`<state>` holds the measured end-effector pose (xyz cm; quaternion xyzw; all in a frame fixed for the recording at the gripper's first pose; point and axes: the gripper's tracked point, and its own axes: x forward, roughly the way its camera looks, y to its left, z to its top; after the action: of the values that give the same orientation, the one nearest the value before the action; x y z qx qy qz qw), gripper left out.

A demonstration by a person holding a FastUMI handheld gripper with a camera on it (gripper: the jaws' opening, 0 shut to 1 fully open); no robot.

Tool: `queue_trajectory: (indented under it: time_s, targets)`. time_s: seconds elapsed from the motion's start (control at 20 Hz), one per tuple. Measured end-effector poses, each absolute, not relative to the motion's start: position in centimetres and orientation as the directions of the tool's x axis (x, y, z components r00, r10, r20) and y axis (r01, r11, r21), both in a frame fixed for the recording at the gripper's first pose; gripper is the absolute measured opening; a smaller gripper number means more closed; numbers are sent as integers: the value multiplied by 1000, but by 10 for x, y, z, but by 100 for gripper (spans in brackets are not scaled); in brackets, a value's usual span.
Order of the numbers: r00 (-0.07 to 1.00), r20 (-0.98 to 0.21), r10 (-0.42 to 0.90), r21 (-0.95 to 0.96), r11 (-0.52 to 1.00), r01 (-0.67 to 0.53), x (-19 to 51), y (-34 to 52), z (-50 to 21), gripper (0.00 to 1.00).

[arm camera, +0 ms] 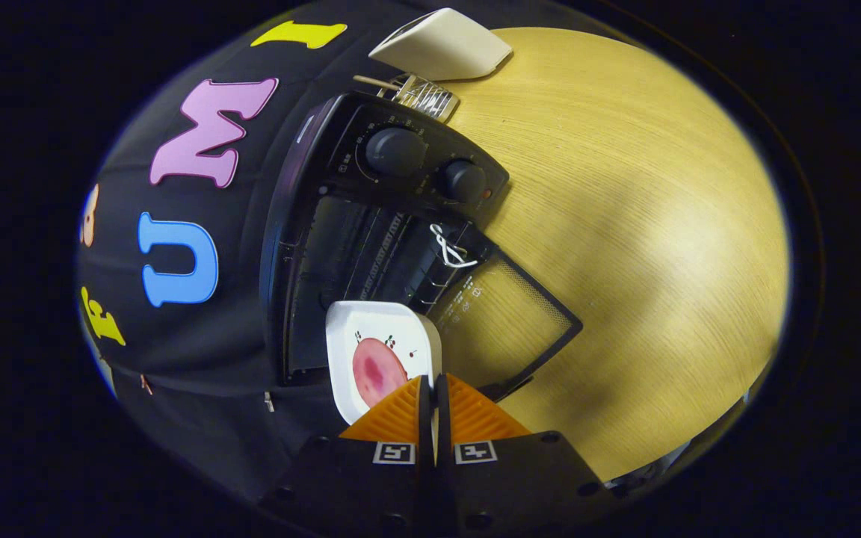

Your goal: Open the toaster oven, put the food inside, and close the toaster oven door.

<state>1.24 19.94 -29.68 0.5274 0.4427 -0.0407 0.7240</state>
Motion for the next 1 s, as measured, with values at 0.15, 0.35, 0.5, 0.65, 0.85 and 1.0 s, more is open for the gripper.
queue_trajectory:
  time_s: [0.15,0.35,0.5,0.65,0.85,1.0]
  targets:
    - [615,-697,369,716,416,562,26,207,-302,5]
    - [634,-716,293,698,336,633,45,210,-313,5]
    - [641,-733,226,680,270,682,54,211,-321,5]
    - [656,-734,175,679,178,712,66,213,-324,5]
    - [659,-740,135,673,114,731,82,217,-325,5]
    - [652,-747,134,664,103,740,88,222,-325,5]
